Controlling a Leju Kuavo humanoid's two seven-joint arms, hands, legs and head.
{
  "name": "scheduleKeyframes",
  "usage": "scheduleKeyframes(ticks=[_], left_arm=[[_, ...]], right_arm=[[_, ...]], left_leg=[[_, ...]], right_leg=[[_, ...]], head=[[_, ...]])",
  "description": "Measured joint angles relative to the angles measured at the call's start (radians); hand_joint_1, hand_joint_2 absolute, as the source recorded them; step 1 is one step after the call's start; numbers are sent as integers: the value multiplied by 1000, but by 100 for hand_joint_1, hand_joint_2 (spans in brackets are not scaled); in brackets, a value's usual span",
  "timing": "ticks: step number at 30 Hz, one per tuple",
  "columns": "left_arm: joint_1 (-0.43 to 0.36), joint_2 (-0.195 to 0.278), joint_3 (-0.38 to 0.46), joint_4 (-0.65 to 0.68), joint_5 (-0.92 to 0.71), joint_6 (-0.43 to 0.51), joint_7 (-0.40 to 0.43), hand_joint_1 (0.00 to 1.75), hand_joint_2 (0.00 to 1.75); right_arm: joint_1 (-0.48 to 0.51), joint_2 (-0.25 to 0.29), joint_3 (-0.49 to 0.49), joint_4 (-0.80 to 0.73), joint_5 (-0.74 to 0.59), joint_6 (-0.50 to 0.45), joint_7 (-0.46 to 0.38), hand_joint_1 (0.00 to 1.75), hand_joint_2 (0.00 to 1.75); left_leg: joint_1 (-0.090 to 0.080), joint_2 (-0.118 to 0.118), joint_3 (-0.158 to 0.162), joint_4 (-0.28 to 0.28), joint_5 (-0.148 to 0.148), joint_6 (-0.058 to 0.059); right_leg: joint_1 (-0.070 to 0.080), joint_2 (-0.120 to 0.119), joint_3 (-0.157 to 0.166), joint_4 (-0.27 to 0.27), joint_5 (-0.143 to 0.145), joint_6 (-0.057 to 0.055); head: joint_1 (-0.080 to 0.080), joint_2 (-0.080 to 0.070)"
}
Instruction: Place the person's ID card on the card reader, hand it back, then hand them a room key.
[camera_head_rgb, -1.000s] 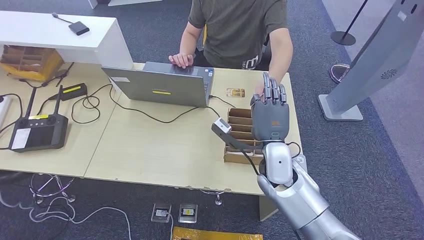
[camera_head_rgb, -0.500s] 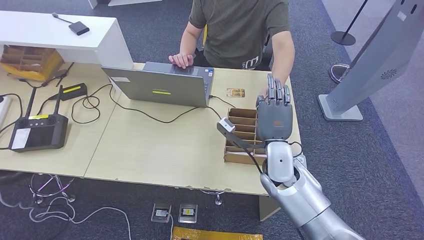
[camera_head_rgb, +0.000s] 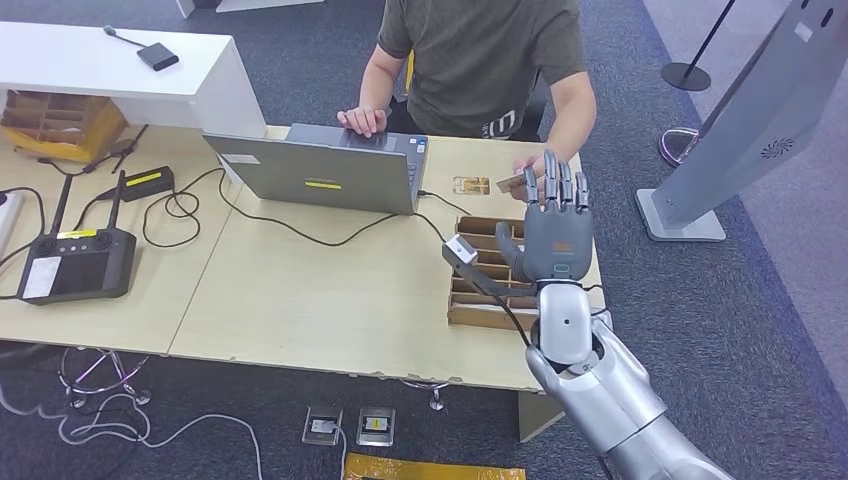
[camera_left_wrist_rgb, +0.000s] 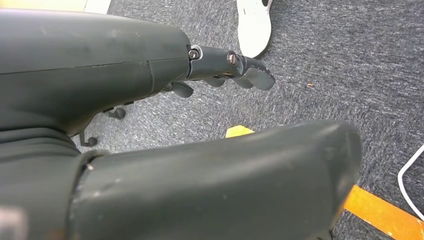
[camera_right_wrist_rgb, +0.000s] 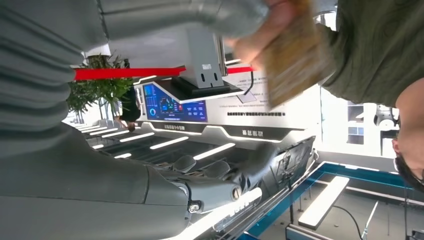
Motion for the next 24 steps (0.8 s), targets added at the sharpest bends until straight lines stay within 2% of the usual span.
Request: scheduleKeyframes(ticks=[4, 9, 13, 16, 21, 24], left_arm=[[0, 0, 0, 0, 0, -2, 0, 0, 0], [1, 0, 0, 0, -1, -17, 0, 0, 0], [2, 4, 0, 0, -5, -39, 0, 0, 0], [8, 7, 1, 0, -8, -45, 0, 0, 0], [11, 12, 1, 0, -20, -55, 0, 0, 0], [11, 16, 1, 0, -22, -65, -3, 0, 0]], right_arm=[[0, -8, 0, -7, 0, 10, 13, 0, 0], [0, -34, 0, -41, 0, 73, 49, 0, 0], [15, -99, -34, -114, -12, 190, 102, 0, 0], [52, -180, -124, -215, -34, 306, 111, 0, 0], [137, -306, -305, -381, -79, 395, 128, 0, 0], [254, -342, -494, -475, -182, 413, 131, 0, 0]], left_leg=[[0, 0, 0, 0, 0, 0], [0, 0, 0, 0, 0, 0], [0, 0, 1, 1, 0, 0], [-1, -1, 0, 1, 0, 0], [-1, 1, 0, 2, -1, 1], [-1, -3, 1, 2, -2, 2]], right_leg=[[0, 0, 0, 0, 0, 0], [0, 0, 0, 0, 0, 0], [0, 0, -1, 0, 0, 0], [-1, -1, 0, -1, 0, 0], [-1, 1, -1, -2, 0, 1], [-1, -4, 1, -3, -1, 1]], head=[[0, 0], [0, 0], [0, 0], [0, 0], [0, 0], [0, 0]])
